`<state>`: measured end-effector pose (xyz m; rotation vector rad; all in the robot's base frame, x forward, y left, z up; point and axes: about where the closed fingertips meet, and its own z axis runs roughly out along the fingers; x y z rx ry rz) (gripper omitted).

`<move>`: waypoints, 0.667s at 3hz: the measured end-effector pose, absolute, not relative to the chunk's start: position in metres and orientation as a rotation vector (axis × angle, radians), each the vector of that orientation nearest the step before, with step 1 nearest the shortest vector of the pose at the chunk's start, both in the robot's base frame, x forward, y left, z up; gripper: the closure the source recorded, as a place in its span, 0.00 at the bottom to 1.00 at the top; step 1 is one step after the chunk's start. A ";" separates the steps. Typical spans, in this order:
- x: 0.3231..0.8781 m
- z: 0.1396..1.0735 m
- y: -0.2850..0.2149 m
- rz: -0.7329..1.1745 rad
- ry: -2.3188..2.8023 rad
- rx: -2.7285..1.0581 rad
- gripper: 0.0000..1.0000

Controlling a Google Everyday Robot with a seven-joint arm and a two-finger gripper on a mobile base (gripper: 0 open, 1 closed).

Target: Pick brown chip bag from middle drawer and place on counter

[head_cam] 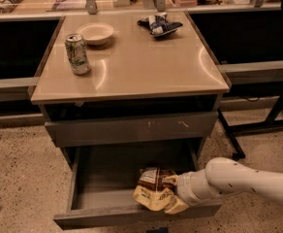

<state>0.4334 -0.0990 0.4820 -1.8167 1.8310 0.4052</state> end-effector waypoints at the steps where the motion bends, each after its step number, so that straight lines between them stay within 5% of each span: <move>1: 0.433 0.482 -0.099 0.405 1.831 -1.817 0.69; 2: 0.433 0.482 -0.099 0.405 1.830 -1.817 0.92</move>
Offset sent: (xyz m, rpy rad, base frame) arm -0.0006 0.0003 0.0036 0.0029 -0.0057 -0.0004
